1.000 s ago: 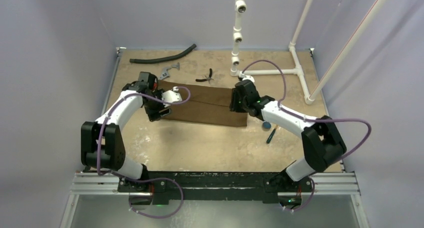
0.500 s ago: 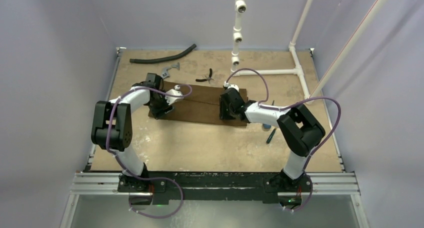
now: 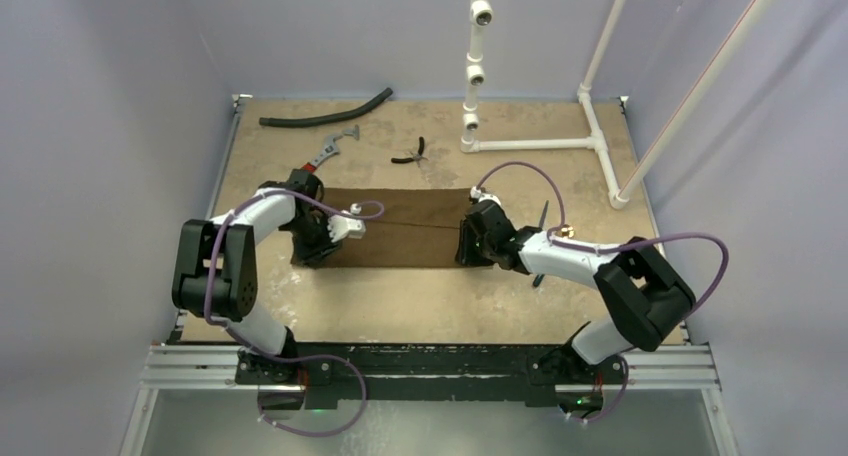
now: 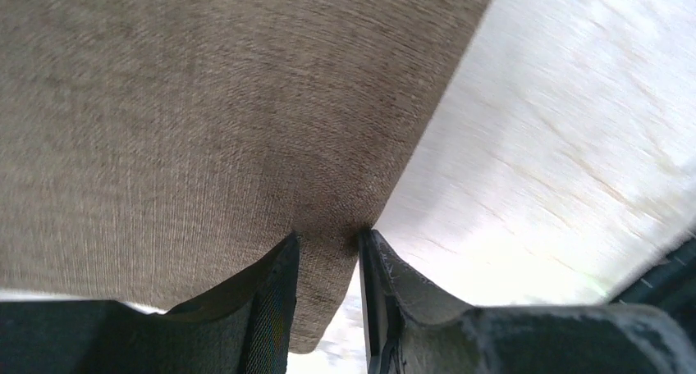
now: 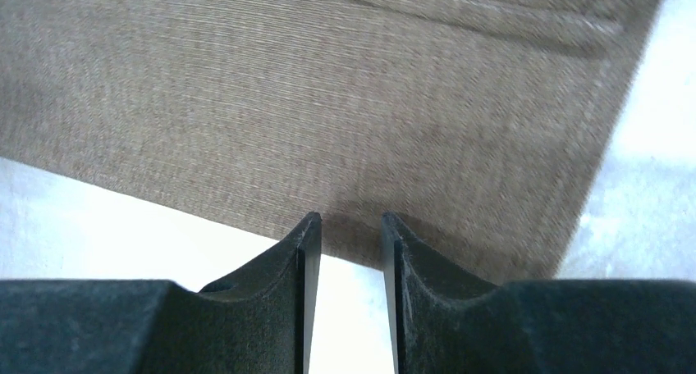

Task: Fold the napkin into a case and place the utensils inside
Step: Fold and flatten the napkin at the center of the board.

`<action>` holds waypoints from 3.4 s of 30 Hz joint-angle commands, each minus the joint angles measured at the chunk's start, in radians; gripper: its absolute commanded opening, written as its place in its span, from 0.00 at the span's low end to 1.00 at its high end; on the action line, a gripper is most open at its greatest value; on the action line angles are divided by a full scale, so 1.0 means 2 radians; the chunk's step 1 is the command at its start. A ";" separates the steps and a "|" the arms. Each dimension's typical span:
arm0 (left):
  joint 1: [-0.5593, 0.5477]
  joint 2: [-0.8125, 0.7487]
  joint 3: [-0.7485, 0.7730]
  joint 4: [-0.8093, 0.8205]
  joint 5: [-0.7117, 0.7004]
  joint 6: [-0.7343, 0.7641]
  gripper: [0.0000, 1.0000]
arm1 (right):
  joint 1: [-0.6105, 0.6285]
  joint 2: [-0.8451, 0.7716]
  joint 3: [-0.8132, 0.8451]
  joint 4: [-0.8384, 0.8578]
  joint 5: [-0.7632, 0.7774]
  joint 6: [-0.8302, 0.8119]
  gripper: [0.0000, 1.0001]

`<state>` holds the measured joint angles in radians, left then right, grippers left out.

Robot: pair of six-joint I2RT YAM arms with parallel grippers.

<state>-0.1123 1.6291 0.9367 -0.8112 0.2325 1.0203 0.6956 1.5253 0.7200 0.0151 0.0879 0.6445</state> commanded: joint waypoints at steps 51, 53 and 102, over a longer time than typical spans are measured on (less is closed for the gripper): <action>0.019 -0.024 -0.021 0.218 -0.184 -0.036 0.65 | -0.155 0.073 0.104 -0.010 -0.043 -0.058 0.27; 0.019 -0.025 -0.023 0.224 -0.185 -0.039 0.62 | -0.154 0.074 0.102 -0.009 -0.043 -0.058 0.24; -0.016 -0.049 -0.039 0.253 -0.131 -0.060 0.27 | -0.153 -0.088 0.048 -0.031 -0.089 -0.049 0.00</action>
<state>-0.1410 1.5330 0.8448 -0.4168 -0.0074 0.9245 0.3897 1.3514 0.8112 -0.0742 -0.0723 0.5426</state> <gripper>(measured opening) 0.230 0.007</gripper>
